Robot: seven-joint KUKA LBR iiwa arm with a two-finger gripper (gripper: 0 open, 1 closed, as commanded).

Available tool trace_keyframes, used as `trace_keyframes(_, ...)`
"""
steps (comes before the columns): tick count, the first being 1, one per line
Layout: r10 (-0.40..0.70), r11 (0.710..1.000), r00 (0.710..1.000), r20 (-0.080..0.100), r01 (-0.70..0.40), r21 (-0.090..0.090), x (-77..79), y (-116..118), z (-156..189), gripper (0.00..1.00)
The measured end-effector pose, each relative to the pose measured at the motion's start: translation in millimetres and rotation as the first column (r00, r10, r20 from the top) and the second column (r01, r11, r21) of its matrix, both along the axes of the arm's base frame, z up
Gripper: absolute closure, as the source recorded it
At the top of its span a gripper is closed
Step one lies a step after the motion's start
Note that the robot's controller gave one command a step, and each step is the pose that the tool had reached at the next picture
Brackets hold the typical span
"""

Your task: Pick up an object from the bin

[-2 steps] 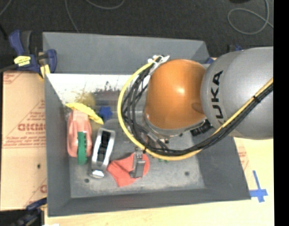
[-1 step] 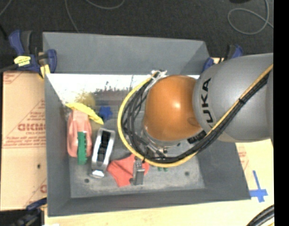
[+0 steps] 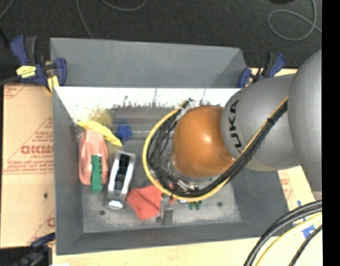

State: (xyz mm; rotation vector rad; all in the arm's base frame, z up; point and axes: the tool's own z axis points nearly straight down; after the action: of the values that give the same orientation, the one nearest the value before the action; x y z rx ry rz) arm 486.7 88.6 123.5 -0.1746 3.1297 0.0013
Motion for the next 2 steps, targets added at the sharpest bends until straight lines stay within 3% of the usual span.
trace_keyframes(1, 0.282, 0.96, 0.96, 0.003, -0.282, -0.001, 9.2, -1.2, -35.9, 1.0)
trace_keyframes(2, 0.281, 0.96, 0.96, 0.003, -0.281, -0.001, 9.2, -1.2, -35.9, 1.0)
